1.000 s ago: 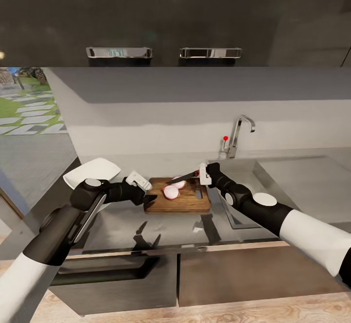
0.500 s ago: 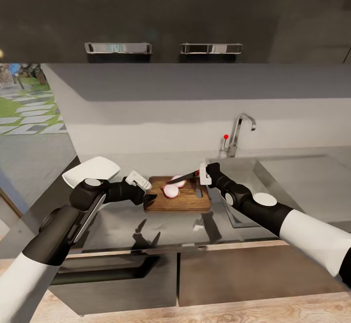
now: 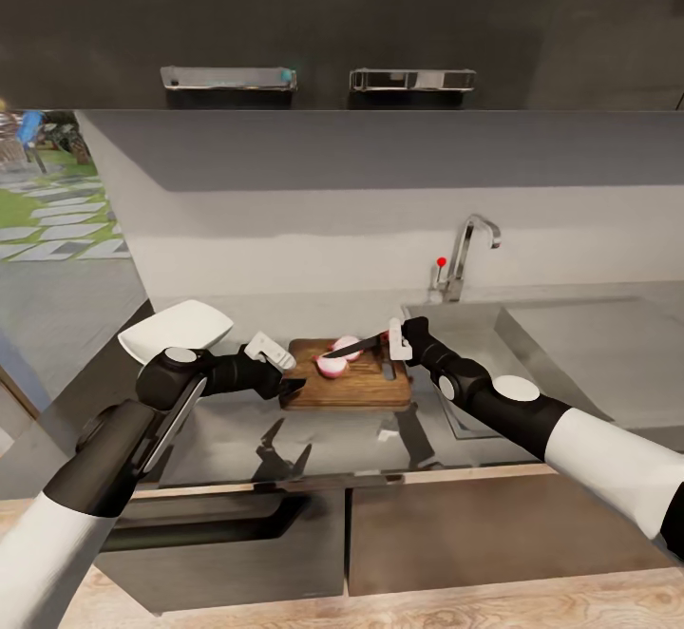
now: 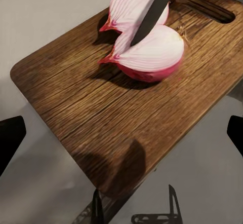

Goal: In the kitchen, take the Vidalia onion out of the sink, dice it on the chopping board with the paring knife, put the diced onion into the bowl on the countertop, then place both the paring knife and the chopping board into the sink.

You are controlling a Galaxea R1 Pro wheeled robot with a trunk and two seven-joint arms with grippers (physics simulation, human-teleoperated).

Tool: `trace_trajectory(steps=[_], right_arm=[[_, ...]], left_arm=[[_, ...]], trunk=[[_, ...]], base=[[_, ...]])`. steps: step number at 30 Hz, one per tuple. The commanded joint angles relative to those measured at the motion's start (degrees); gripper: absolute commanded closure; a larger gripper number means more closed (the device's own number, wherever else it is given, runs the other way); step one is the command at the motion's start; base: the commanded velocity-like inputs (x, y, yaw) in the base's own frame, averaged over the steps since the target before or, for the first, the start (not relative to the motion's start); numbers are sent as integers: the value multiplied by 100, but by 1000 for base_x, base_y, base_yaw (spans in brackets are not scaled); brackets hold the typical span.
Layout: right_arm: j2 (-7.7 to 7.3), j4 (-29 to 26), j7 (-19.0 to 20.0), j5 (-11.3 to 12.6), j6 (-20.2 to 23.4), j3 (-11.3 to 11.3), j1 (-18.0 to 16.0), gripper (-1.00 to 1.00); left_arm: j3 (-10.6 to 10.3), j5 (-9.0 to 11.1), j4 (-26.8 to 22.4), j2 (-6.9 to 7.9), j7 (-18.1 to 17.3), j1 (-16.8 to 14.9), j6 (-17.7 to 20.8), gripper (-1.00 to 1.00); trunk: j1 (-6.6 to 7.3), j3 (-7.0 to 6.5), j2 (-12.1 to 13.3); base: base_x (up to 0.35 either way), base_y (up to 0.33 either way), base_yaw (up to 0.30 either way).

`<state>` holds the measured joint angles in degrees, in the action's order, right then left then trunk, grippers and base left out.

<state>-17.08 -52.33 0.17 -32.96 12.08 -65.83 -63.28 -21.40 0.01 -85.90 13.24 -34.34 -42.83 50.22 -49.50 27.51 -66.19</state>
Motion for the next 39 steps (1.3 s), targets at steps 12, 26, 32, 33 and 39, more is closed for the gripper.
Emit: trace_trajectory(steps=[12,26,32,33,39], right_arm=[[-5,50,0,-61,47,-26,-9,100],[-5,56,0,-61,35,-26,-10,100],[-5,56,0,-61,23,-26,-9,100],[-5,56,0,-61,23,-26,-9,100],[-5,56,9,-61,26,-25,-9,100]], left_arm=[[-5,-1,-5,3,-12,-6,31,-100],[-4,-2,-5,3,-12,-6,30,-100],[-5,-1,-5,3,-12,-6,27,-100],[-5,-1,-5,3,-12,-6,28,-100],[163,-1,-163,40,-12,-6,30,-100]], trunk=[[0,7,-4],[0,7,-4],[0,7,-4],[0,7,-4],[-22,25,-45]], base=[[0,0,0],[0,0,0],[0,0,0],[0,0,0],[9,0,0]])
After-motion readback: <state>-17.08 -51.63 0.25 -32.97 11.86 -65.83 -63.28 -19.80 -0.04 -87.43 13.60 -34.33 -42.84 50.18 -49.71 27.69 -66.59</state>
